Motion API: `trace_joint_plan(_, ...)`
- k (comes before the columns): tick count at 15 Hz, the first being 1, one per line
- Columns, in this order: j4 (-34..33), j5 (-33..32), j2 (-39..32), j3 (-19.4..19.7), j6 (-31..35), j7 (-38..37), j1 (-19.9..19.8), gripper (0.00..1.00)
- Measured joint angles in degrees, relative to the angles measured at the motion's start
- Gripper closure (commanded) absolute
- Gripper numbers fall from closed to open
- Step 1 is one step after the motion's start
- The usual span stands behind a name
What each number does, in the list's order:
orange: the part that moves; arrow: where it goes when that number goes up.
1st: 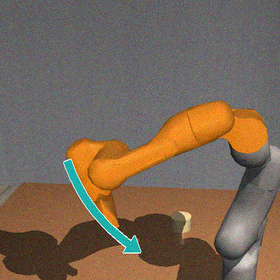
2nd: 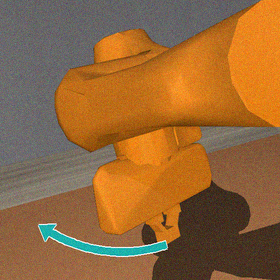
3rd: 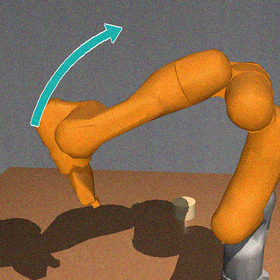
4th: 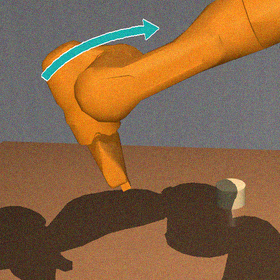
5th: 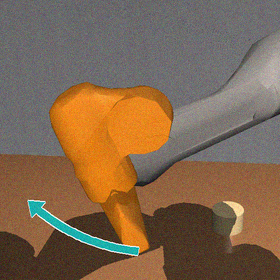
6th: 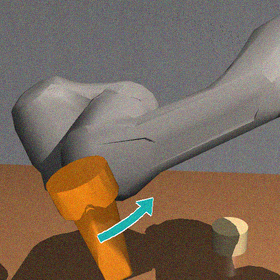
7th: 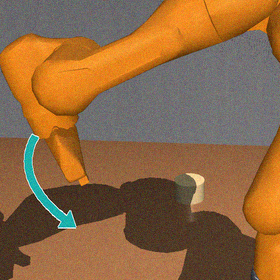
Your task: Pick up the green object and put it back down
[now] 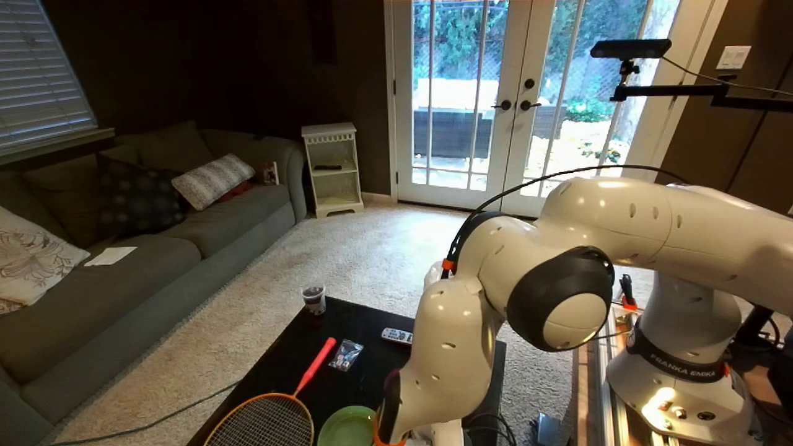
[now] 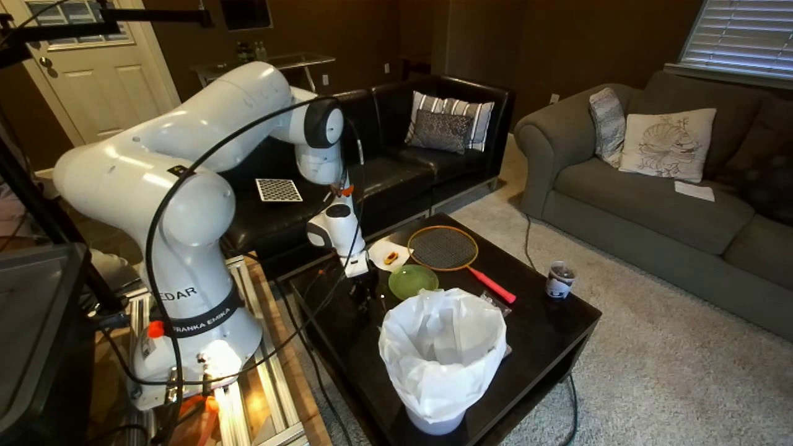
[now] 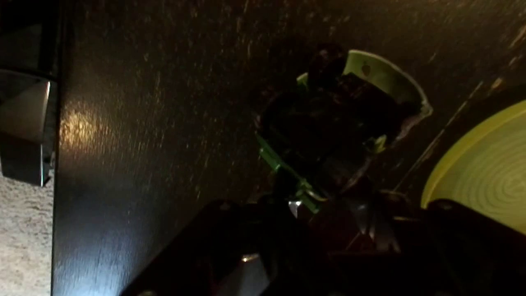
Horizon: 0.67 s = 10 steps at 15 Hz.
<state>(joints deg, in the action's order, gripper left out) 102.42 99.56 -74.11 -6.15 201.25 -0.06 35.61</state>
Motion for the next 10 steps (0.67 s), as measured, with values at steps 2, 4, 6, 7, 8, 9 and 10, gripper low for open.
trace_joint_plan(2, -1.0, -1.6, -1.5, 0.2, 5.9, -2.9, 1.8, 0.87)
trace_joint_plan(4, -3.3, -2.6, -4.1, 0.2, 11.6, -6.3, 2.9, 0.87)
trace_joint_plan(6, -6.4, -3.1, -7.3, -0.1, 16.6, -9.9, 3.0, 0.87)
trace_joint_plan(7, -8.0, -3.1, -9.0, -0.3, 18.8, -11.3, 2.9, 0.87)
trace_joint_plan(8, -9.7, -3.1, -10.7, -0.6, 20.9, -12.4, 2.8, 0.87)
trace_joint_plan(9, -11.0, -3.1, -12.0, -0.8, 22.8, -13.2, 2.6, 0.87)
trace_joint_plan(10, -11.5, -2.6, -12.6, -0.5, 23.7, -14.0, 2.8, 0.87)
